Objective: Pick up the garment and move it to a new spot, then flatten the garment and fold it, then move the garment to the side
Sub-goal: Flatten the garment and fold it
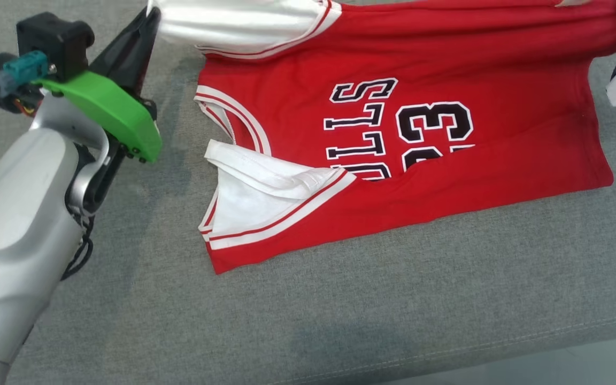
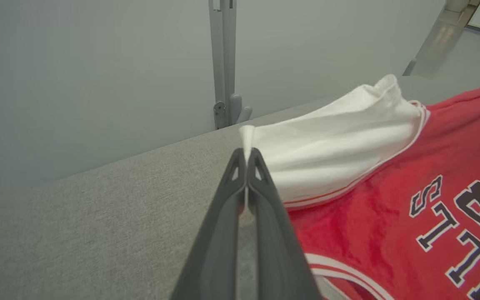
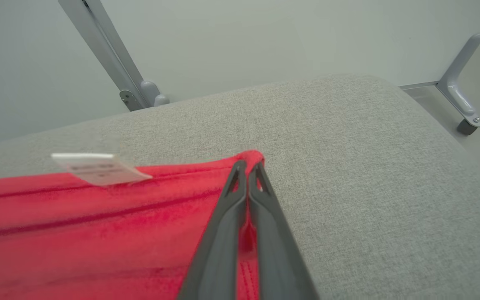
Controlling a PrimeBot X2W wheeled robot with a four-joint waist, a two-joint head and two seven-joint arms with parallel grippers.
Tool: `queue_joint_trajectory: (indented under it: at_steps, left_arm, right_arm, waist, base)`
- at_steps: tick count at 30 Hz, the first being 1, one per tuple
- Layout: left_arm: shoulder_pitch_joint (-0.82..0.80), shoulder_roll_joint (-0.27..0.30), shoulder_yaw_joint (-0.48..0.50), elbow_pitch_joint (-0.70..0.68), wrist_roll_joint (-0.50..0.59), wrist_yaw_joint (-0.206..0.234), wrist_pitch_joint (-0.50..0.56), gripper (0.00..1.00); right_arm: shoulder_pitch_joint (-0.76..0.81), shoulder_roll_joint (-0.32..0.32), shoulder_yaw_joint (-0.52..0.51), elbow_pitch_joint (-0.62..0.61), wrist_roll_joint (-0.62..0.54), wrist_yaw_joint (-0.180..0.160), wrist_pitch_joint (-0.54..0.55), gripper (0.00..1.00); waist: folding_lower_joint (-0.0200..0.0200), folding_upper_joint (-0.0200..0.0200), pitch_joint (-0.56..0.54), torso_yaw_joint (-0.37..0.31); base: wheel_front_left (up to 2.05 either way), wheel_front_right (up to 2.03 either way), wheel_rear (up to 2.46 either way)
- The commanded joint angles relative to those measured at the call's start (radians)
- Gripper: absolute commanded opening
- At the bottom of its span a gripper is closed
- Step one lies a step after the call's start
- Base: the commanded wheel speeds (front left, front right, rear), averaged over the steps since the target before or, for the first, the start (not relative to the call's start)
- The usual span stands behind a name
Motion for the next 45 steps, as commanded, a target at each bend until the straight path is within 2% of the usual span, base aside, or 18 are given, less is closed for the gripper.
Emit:
queue_joint_trajectory:
  at_steps: [1, 13, 21, 22, 24, 25, 27, 28, 29, 30, 31, 40, 45]
  left_arm:
    - [0.044, 0.015, 0.006, -0.029, -0.007, 0.016, -0.009, 0.00]
    - [0.306, 0.065, 0.014, -0.280, -0.110, 0.103, 0.004, 0.00]
    - [0.415, 0.055, -0.011, -0.338, -0.143, 0.144, 0.016, 0.00]
    - [0.421, 0.054, -0.013, -0.334, -0.142, 0.148, 0.014, 0.00]
    - [0.432, 0.047, -0.021, -0.327, -0.140, 0.150, 0.012, 0.00]
    - [0.436, 0.044, -0.023, -0.323, -0.140, 0.152, 0.009, 0.00]
    - [0.445, 0.037, -0.026, -0.313, -0.140, 0.156, 0.002, 0.00]
    - [0.452, 0.032, -0.027, -0.308, -0.144, 0.158, 0.000, 0.18]
    - [0.457, 0.028, -0.031, -0.304, -0.144, 0.160, -0.002, 0.36]
    - [0.464, 0.026, -0.032, -0.296, -0.146, 0.169, 0.000, 0.78]
    - [0.470, 0.022, -0.028, -0.290, -0.147, 0.177, -0.008, 1.00]
    - [0.558, -0.028, -0.011, -0.246, -0.121, 0.247, -0.124, 1.00]
    - [0.631, -0.073, 0.059, -0.267, -0.030, 0.298, -0.169, 1.00]
  right_arm:
    - [0.034, -0.021, 0.007, -0.010, 0.014, -0.002, -0.013, 0.00]
    - [0.194, -0.088, 0.077, -0.059, 0.102, -0.002, -0.081, 0.00]
    - [0.251, -0.096, 0.116, -0.042, 0.134, -0.002, -0.133, 0.01]
    - [0.257, -0.094, 0.122, -0.040, 0.137, -0.002, -0.137, 0.04]
    - [0.266, -0.092, 0.130, -0.033, 0.148, -0.002, -0.142, 0.16]
    - [0.271, -0.092, 0.134, -0.032, 0.154, -0.002, -0.148, 0.44]
    - [0.285, -0.091, 0.140, -0.032, 0.171, -0.002, -0.156, 0.56]
    - [0.294, -0.093, 0.140, -0.030, 0.183, -0.002, -0.161, 0.82]
    - [0.304, -0.096, 0.139, -0.029, 0.193, -0.002, -0.166, 1.00]
    - [0.314, -0.101, 0.134, -0.029, 0.205, -0.002, -0.175, 1.00]
    - [0.325, -0.106, 0.129, -0.030, 0.217, -0.002, -0.186, 1.00]
    - [0.516, -0.121, 0.070, -0.121, 0.310, -0.001, -0.251, 1.00]
    - [0.607, -0.098, -0.005, -0.170, 0.310, -0.001, -0.259, 1.00]
  waist:
    - [0.0000, 0.0000, -0.028, 0.025]
    - [0.0000, 0.0000, -0.073, 0.046]
    - [0.0000, 0.0000, -0.055, 0.050]
    - [0.0000, 0.0000, -0.053, 0.050]
    - [0.0000, 0.0000, -0.052, 0.051]
    - [0.0000, 0.0000, -0.053, 0.051]
    - [0.0000, 0.0000, -0.059, 0.051]
    - [0.0000, 0.0000, -0.064, 0.051]
    - [0.0000, 0.0000, -0.070, 0.052]
    - [0.0000, 0.0000, -0.076, 0.053]
    - [0.0000, 0.0000, -0.085, 0.055]
    - [0.0000, 0.0000, -0.163, 0.063]
    - [0.0000, 0.0000, -0.210, 0.063]
  base:
    - [0.00, 0.00, 0.00]
    - [0.00, 0.00, 0.00]
    - [0.00, 0.00, 0.00]
    - [0.00, 0.00, 0.00]
    - [0.00, 0.00, 0.00]
    - [0.00, 0.00, 0.00]
    - [0.00, 0.00, 0.00]
    - [0.00, 0.00, 0.00]
    - [0.00, 0.00, 0.00]
    - [0.00, 0.00, 0.00]
    - [0.00, 0.00, 0.00]
    - [0.00, 0.00, 0.00]
    - [0.00, 0.00, 0.00]
